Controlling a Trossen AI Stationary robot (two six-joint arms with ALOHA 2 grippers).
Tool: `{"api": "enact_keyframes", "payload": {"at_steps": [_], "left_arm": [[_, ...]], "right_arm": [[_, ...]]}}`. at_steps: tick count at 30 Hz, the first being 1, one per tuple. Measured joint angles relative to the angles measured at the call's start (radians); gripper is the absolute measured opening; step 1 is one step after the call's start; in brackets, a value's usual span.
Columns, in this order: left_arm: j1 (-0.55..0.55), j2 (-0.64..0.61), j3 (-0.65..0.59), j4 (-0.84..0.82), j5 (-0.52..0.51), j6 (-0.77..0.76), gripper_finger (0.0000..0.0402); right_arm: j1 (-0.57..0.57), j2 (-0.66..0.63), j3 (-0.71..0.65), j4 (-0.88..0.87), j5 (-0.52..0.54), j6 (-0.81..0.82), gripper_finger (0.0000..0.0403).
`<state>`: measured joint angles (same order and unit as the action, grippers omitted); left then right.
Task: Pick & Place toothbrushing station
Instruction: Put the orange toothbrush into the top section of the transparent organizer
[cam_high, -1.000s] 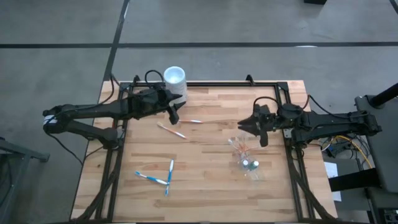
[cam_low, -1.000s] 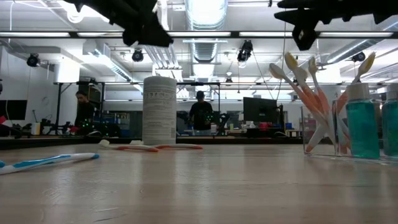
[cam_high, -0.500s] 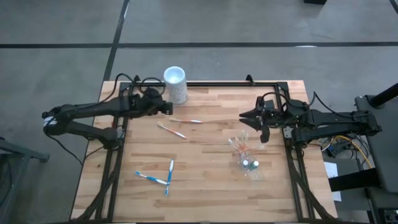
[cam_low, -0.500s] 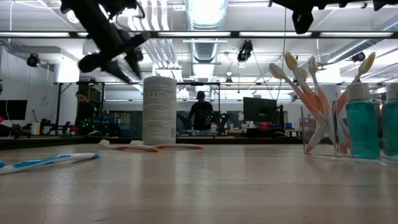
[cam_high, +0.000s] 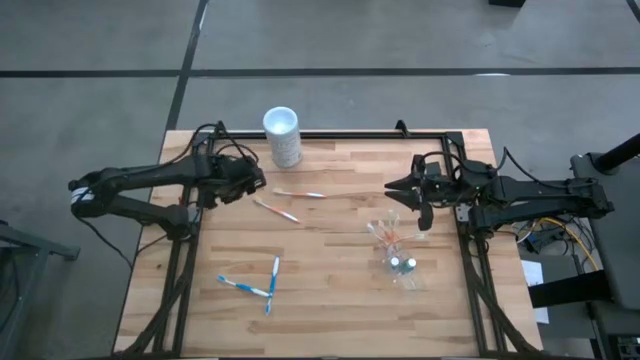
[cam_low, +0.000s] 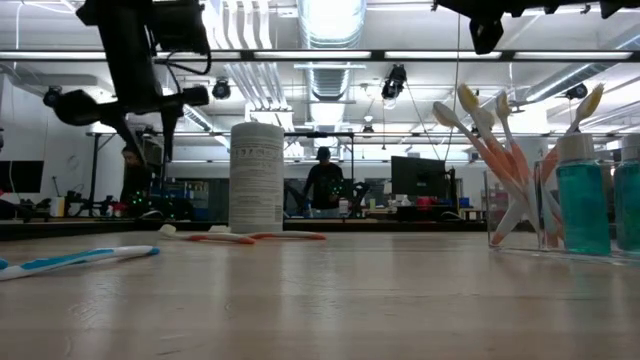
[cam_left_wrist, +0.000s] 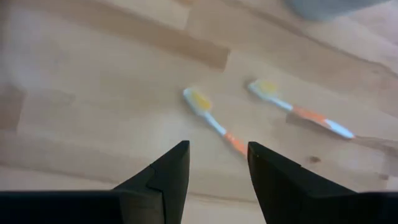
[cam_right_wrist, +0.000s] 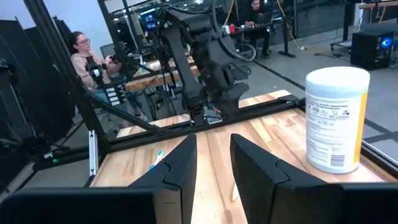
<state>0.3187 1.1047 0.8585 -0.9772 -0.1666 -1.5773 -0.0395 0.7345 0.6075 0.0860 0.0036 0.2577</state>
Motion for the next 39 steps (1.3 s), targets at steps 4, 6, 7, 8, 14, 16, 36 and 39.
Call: {"api": "enact_keyframes", "payload": {"at_steps": [4,6,7,8,14,16,36,39], "left_arm": [[0.000,0.025,-0.030,0.012,0.010,-0.097,0.0167],[0.000,0.038,-0.048,0.049,0.012,-0.123,0.0167],[0.000,0.046,-0.058,0.079,0.017,-0.135,0.0167],[0.000,0.054,-0.067,0.114,0.021,-0.141,0.0167],[0.001,0.135,-0.111,0.184,0.027,-0.151,0.0167],[0.001,0.160,-0.124,0.188,0.030,-0.167,0.0167],[0.069,0.277,-0.160,0.315,-0.012,-0.187,0.0167],[0.086,0.296,-0.160,0.333,-0.016,-0.180,0.0167]], "right_arm": [[0.000,0.000,0.000,0.000,-0.001,-0.003,0.0101],[0.000,0.000,0.000,0.000,-0.001,-0.021,0.0103],[0.000,0.000,0.000,0.000,-0.002,-0.036,0.0103],[0.000,0.000,-0.001,0.000,-0.003,-0.049,0.0103],[0.000,0.000,-0.001,0.000,-0.003,-0.096,0.0092],[0.000,0.000,-0.001,0.000,-0.003,-0.097,0.0088],[0.000,0.000,-0.001,-0.001,-0.003,-0.101,0.0086],[0.000,0.000,-0.001,-0.001,-0.003,-0.101,0.0085]]}}
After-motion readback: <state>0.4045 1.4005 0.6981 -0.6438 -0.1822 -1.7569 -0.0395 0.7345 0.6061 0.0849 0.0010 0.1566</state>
